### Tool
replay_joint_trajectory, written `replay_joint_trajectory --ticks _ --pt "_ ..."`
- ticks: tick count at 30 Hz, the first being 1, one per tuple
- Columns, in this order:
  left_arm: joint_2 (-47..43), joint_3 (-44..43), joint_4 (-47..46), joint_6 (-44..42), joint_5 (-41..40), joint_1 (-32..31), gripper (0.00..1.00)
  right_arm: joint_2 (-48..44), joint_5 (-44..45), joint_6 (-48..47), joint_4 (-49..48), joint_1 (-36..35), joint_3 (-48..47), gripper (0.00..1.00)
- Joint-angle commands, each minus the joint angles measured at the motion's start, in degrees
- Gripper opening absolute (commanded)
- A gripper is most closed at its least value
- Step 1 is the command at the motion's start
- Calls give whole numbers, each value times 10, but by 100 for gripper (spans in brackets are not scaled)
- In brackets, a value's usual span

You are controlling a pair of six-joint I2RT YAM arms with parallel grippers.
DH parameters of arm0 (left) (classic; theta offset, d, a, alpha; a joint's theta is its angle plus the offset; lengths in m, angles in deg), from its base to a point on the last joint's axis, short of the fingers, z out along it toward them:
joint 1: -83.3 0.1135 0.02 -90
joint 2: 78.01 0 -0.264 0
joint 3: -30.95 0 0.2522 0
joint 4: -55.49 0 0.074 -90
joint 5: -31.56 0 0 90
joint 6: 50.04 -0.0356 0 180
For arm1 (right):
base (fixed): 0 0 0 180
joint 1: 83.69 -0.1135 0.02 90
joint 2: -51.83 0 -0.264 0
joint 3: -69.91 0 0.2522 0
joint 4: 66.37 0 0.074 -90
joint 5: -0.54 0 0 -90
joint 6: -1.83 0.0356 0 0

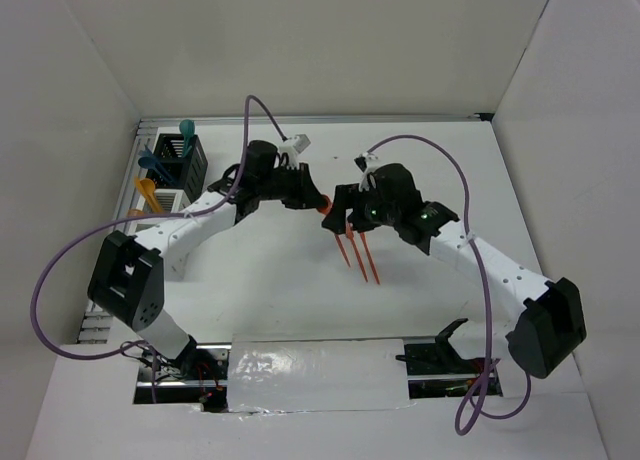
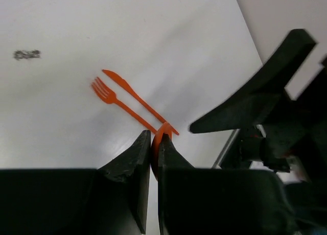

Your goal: Sort the eating utensils into containers

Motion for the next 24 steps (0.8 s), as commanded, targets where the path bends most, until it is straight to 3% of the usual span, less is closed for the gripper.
replay_joint_trajectory --ticks 1,2,3,6,7,8,11,16,17,18,24 --pt "-29 -35 25 -29 -23 39 5 -4 31 26 58 7 -96 88" --pt "-39 -49 47 -35 -29 58 5 0 39 31 101 10 -121 97" --pt "-66 -53 65 -44 -49 69 5 4 61 41 122 18 -168 100" --pt "-134 -53 122 -104 -102 157 7 16 107 40 191 40 -235 100" --pt "-152 -55 137 -126 -113 150 7 25 121 44 205 47 -244 100" --pt "-167 -62 166 -135 -122 220 8 29 131 45 213 57 -244 100" --pt "-214 -67 216 -164 -177 310 8 26 164 56 199 79 -221 100" --pt "-269 -31 198 -238 -286 416 10 16 158 78 134 95 -171 100" --pt "-274 -25 198 -259 -289 421 10 19 158 78 133 96 -164 100" --pt "-281 -16 181 -293 -346 425 10 29 172 83 133 96 -164 100" --pt "-307 -10 186 -348 -370 438 10 52 194 72 140 96 -158 100"
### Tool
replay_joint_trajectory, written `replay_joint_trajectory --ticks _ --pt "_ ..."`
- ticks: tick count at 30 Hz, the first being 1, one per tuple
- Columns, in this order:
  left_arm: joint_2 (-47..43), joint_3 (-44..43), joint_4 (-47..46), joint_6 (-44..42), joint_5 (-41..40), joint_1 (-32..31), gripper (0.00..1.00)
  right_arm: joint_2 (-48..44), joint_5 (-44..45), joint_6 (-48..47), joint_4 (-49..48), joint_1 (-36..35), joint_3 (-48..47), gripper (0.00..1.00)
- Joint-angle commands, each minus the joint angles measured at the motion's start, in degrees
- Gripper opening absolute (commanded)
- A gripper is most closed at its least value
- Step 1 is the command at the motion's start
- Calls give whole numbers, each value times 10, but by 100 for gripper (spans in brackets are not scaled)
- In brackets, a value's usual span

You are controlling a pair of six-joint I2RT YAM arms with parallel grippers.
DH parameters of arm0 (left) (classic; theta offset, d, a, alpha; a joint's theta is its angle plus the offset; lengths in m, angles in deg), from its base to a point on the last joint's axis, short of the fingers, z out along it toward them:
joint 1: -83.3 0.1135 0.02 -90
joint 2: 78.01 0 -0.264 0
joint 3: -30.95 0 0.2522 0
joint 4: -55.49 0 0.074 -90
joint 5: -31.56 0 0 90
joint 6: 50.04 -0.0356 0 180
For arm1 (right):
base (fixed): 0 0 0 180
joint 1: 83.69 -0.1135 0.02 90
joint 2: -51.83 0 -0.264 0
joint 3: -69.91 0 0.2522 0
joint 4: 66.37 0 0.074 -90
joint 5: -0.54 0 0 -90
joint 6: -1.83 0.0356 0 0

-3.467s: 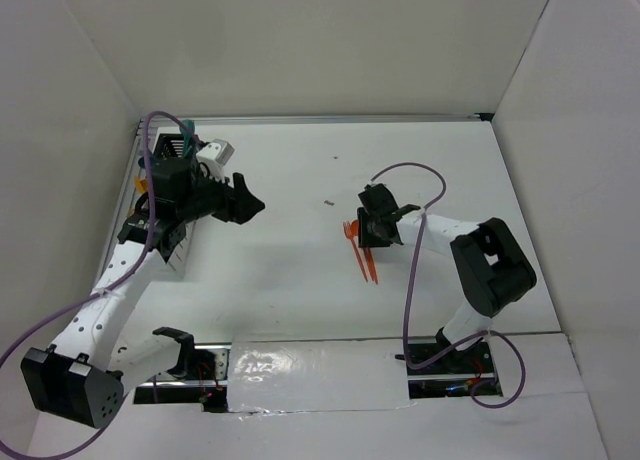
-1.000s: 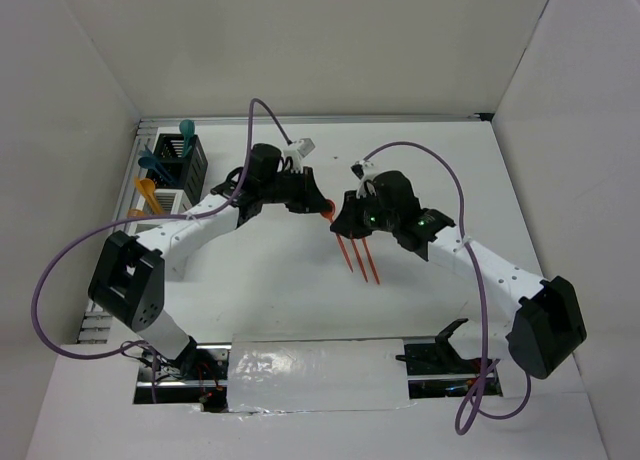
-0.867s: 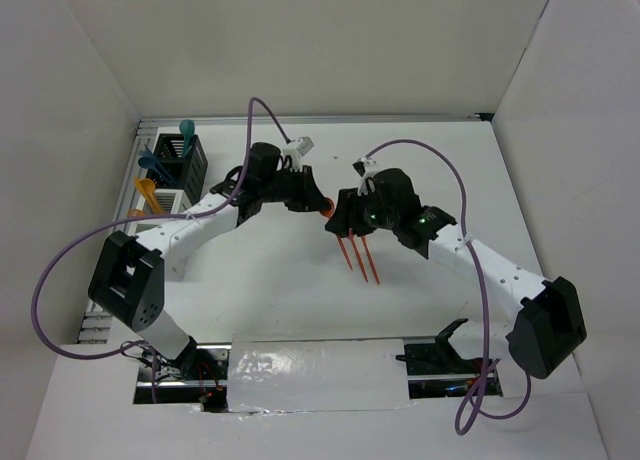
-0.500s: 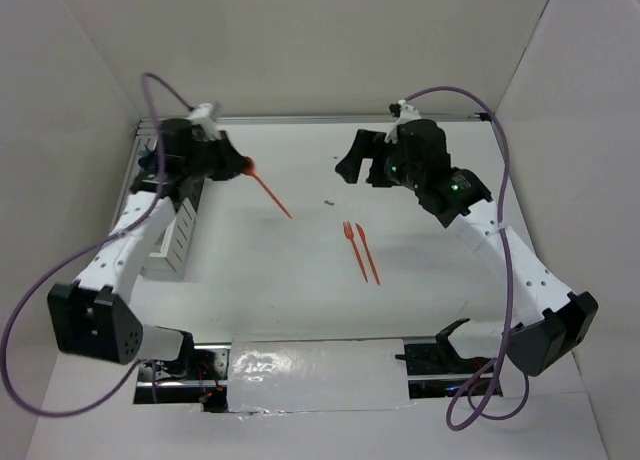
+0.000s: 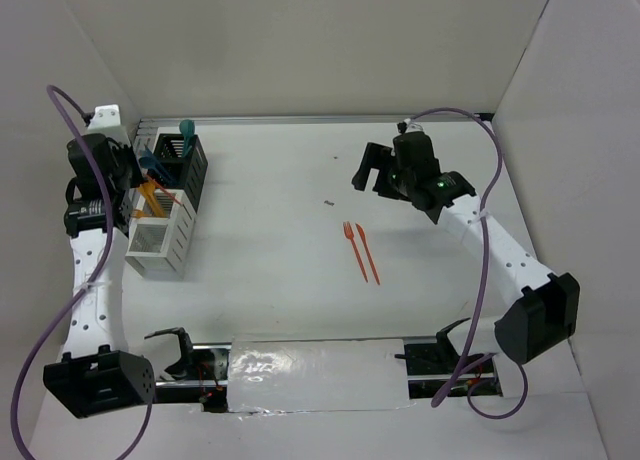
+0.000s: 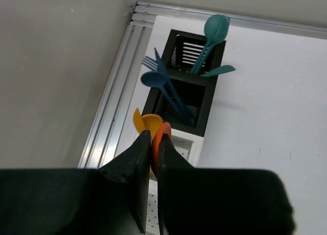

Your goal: Sort the eating utensils into containers

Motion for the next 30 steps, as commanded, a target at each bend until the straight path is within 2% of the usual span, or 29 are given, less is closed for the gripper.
replay_joint_trajectory --ticks 1,6,13,19,23,30 --pt "-26 -1 -7 -72 -43 5 10 9 31 0 -2 0 13 100" --pt "-37 -2 8 -91 -76 18 10 7 31 0 -27 1 40 100" --pt "-62 8 42 -68 -90 41 9 39 37 3 -21 4 40 100" --pt "-93 81 24 -54 -125 49 9 52 32 -14 -21 5 40 100" --pt "-110 135 -22 -46 -150 63 10 56 26 -27 -26 6 52 100" --pt "-94 164 -29 23 -78 80 11 54 19 -25 -33 7 78 100"
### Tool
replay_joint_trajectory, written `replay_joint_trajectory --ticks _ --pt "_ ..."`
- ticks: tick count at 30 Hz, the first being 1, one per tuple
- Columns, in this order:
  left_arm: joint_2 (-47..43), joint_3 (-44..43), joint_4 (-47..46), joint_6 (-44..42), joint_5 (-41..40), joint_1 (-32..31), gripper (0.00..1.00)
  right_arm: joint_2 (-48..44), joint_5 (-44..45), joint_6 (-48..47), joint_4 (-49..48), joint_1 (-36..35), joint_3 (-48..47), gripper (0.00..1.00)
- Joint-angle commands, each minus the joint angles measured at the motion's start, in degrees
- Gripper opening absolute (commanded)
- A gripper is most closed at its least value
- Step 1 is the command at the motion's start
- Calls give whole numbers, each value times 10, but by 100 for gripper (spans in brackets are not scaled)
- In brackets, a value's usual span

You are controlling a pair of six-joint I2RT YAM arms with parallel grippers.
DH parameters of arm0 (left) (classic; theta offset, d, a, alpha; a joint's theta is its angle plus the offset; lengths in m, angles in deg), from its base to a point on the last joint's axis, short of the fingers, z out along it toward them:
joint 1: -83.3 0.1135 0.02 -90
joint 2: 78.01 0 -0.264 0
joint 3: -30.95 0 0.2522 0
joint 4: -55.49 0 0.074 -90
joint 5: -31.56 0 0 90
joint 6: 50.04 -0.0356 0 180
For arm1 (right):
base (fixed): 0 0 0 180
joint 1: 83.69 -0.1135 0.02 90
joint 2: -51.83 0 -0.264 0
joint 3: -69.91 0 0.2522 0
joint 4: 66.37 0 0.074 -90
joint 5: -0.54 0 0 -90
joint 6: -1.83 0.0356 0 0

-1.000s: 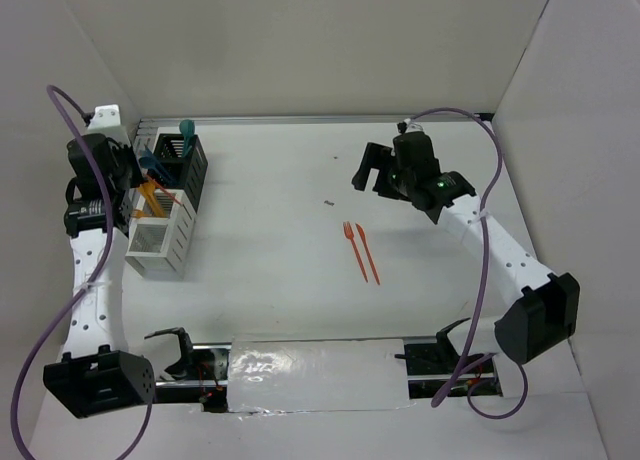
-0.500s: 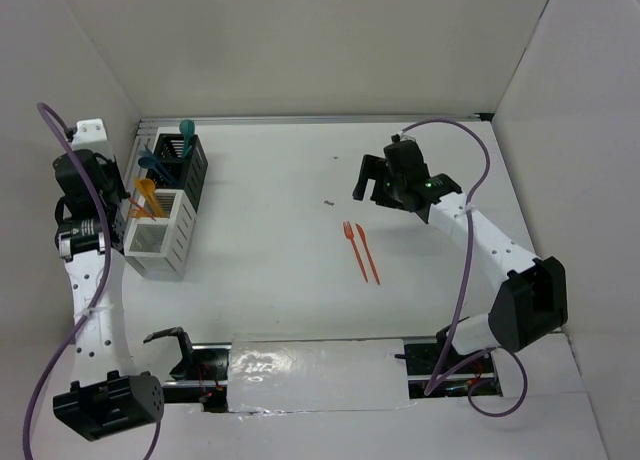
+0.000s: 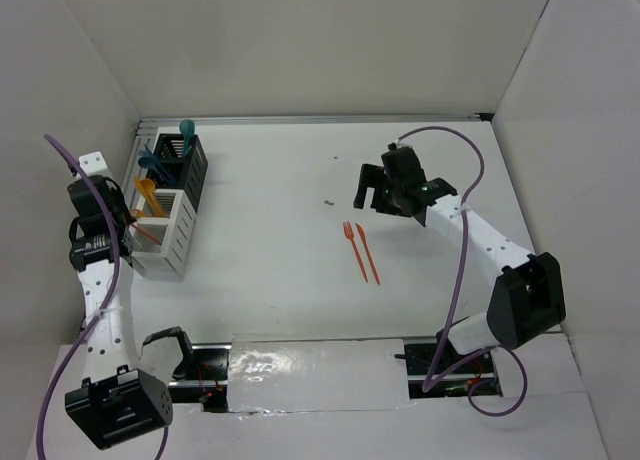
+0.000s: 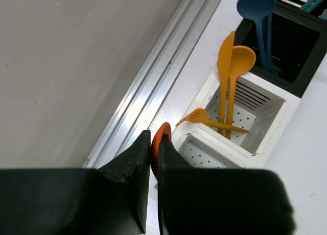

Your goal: Sort the eating utensils into containers

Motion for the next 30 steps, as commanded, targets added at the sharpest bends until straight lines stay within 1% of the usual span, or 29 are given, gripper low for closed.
replay_joint_trajectory --ticks 1,4,5,6,8,11,12,14,15,17,18,21,22,24,25,28,30 --pt "8 2 -37 37 36 4 11 2 -1 -8 -28 6 23 100" --pt "19 -1 -23 42 45 16 12 -4 -6 -6 -42 3 52 100" --pt "19 -1 -21 43 59 22 14 -4 -12 -6 -42 3 59 99" --pt "19 -3 -20 43 71 34 17 -2 -12 -5 -49 5 64 98" --pt "5 0 -23 34 80 45 21 -2 -22 -4 -55 6 76 95" --pt "-8 -18 -20 25 92 47 32 2 -27 -7 -55 3 76 93" --pt "-7 -24 -12 24 99 49 47 6 -28 -9 -55 3 76 93" --pt "-4 -47 -5 23 102 45 62 9 -28 -12 -55 4 76 90" --pt "-5 -56 -1 21 106 43 73 15 -28 -12 -55 4 76 89" --pt "-3 -85 13 22 122 41 85 18 -33 -14 -61 4 88 86" --pt "-2 -98 25 23 151 31 91 21 -38 -17 -68 3 88 85" --pt "4 -151 45 22 212 6 93 31 -43 -17 -74 0 104 81" --pt "6 -160 52 24 272 -7 93 31 -43 -19 -74 -2 113 80" --pt "9 -185 54 36 337 -26 93 34 -49 -19 -92 -5 130 76" --pt "9 -193 56 42 382 -43 93 36 -49 -23 -103 -8 135 75" --pt "19 -195 53 56 434 -87 92 51 -41 -30 -108 -19 141 69" --pt "24 -174 48 59 456 -128 92 64 -28 -33 -108 -26 146 66"
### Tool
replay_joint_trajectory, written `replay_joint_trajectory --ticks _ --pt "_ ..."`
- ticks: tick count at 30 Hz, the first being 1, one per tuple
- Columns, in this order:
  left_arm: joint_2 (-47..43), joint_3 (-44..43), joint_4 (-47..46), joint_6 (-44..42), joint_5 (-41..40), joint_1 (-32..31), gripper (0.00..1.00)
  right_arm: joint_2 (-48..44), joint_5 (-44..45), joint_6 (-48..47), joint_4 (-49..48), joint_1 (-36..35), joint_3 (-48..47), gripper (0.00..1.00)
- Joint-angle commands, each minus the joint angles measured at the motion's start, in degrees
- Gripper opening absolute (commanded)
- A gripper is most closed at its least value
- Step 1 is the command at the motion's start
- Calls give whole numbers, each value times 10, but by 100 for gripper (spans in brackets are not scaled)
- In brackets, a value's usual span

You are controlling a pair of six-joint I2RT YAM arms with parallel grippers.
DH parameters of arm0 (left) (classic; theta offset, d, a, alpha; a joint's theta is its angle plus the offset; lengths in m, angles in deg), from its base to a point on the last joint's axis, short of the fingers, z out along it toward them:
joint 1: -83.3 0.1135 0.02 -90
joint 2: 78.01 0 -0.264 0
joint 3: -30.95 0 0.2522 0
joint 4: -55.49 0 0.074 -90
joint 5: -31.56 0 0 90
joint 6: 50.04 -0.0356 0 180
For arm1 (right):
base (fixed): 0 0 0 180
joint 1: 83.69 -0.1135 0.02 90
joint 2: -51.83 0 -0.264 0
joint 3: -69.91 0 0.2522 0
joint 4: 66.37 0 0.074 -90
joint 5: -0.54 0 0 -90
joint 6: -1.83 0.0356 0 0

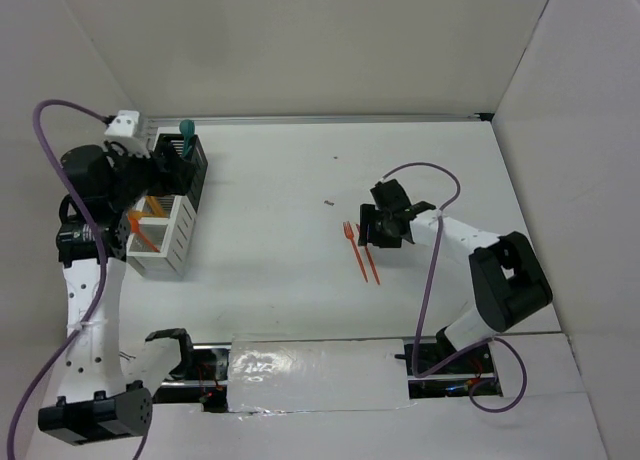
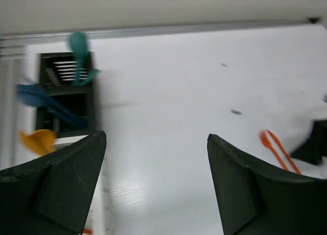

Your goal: Sort the eating utensils into containers

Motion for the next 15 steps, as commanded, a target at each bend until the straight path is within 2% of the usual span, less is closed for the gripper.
replay_joint_trajectory --ticks 1,2,3,5,6,7,13,15 --pt "16 8 2 30 97 -73 92 20 13 -14 -38 -13 4 65" --pt "24 13 -3 36 108 -70 92 24 21 -16 -38 -16 4 63" --pt "29 18 -7 47 116 -112 92 29 27 -17 -38 -19 9 59" --pt "33 20 -13 57 116 -146 93 31 27 -19 -45 -19 9 58" --pt "33 25 -12 59 110 -144 93 33 27 -21 -45 -20 15 57" --pt "35 26 -18 62 104 -178 93 38 27 -23 -45 -20 15 54" --pt "54 29 -10 55 65 -248 93 60 37 -26 -45 -29 21 42" --pt "58 29 -3 58 51 -267 93 65 44 -19 -45 -33 21 41"
